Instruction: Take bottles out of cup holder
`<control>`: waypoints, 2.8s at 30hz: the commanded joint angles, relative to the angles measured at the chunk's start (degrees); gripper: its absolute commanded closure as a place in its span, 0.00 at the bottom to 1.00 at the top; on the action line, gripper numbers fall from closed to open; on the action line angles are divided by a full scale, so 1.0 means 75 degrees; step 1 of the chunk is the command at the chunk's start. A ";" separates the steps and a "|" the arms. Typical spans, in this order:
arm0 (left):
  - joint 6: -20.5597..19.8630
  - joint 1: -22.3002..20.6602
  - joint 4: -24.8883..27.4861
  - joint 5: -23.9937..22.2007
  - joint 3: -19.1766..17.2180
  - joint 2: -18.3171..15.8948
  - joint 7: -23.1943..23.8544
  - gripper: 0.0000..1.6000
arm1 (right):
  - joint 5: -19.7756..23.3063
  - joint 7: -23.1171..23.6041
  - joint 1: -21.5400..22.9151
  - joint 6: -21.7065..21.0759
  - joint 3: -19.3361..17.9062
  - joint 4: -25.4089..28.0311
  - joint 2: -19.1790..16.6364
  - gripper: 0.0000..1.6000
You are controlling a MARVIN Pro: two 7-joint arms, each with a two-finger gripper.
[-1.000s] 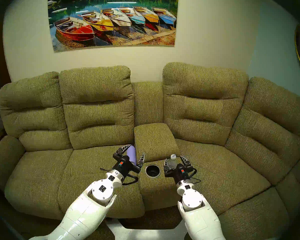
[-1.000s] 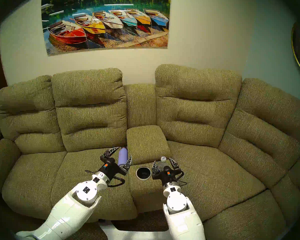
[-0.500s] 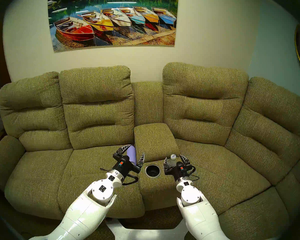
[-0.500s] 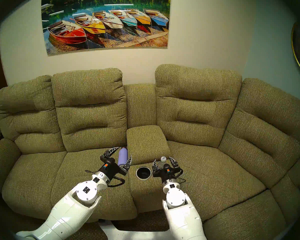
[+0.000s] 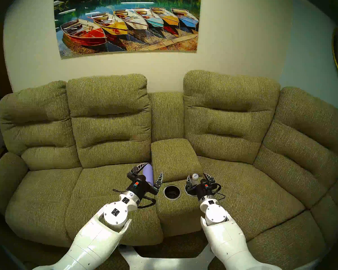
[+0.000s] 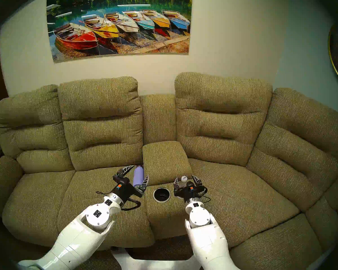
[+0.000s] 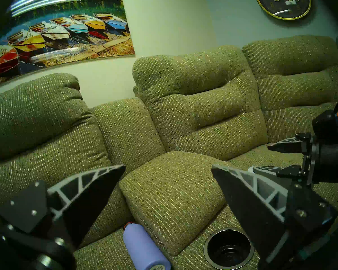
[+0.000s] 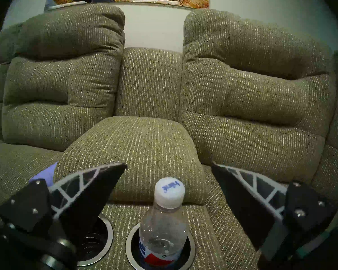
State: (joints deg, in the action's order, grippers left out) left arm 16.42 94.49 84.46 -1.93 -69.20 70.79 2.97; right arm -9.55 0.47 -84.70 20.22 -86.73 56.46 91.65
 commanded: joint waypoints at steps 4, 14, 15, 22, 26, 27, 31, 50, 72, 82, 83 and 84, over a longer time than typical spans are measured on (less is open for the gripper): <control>0.0059 -0.0033 0.0122 0.0016 0.0005 0.0003 0.0005 0.00 | 0.0121 0.0117 0.0624 0.0156 -0.0017 -0.0352 0.0096 0.00; 0.0060 -0.0032 0.0123 0.0017 0.0005 0.0003 0.0005 0.00 | 0.0339 0.0263 0.1006 0.0205 -0.0178 -0.0970 0.0150 0.00; 0.0060 -0.0032 0.0123 0.0017 0.0005 0.0003 0.0005 0.00 | 0.0331 0.0261 0.1044 0.0231 -0.0184 -0.1037 0.0150 0.00; 0.0060 -0.0033 0.0122 0.0017 0.0004 0.0003 0.0005 0.00 | 0.0391 0.0327 0.1280 0.0270 -0.0249 -0.1431 0.0220 0.00; 0.0060 -0.0032 0.0123 0.0017 0.0004 0.0003 0.0005 0.00 | 0.0475 0.0383 0.1398 0.0327 -0.0330 -0.1663 0.0247 0.00; 0.0060 -0.0032 0.0123 0.0017 0.0004 0.0003 0.0005 0.00 | 0.0480 0.0393 0.1421 0.0344 -0.0340 -0.1707 0.0247 0.00; 0.0060 -0.0032 0.0123 0.0017 0.0004 0.0003 0.0005 0.00 | 0.0501 0.0436 0.1532 0.0360 -0.0379 -0.1903 0.0256 0.00; 0.0059 -0.0033 0.0120 0.0016 0.0004 0.0004 0.0006 0.00 | 0.0406 0.0278 0.2440 0.0424 -0.0508 -0.3355 0.0219 0.00; 0.0059 -0.0034 0.0120 0.0017 0.0003 0.0005 0.0006 0.00 | 0.0220 -0.0023 0.3427 0.0664 -0.0554 -0.4890 0.0203 0.00; 0.0060 -0.0033 0.0121 0.0017 0.0003 0.0005 0.0006 0.00 | 0.0169 -0.0114 0.3726 0.0902 -0.0577 -0.5534 0.0189 0.00; 0.0060 -0.0033 0.0121 0.0017 0.0003 0.0005 0.0006 0.00 | 0.0164 -0.0117 0.3745 0.0924 -0.0575 -0.5577 0.0187 0.00; 0.0060 -0.0033 0.0122 0.0017 0.0003 0.0005 0.0006 0.00 | 0.0158 -0.0110 0.3764 0.0954 -0.0571 -0.5624 0.0185 0.00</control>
State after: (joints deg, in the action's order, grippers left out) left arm 16.42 94.49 84.44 -1.93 -69.22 70.82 2.97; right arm -8.55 -0.45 -59.41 25.39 -90.88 15.35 93.07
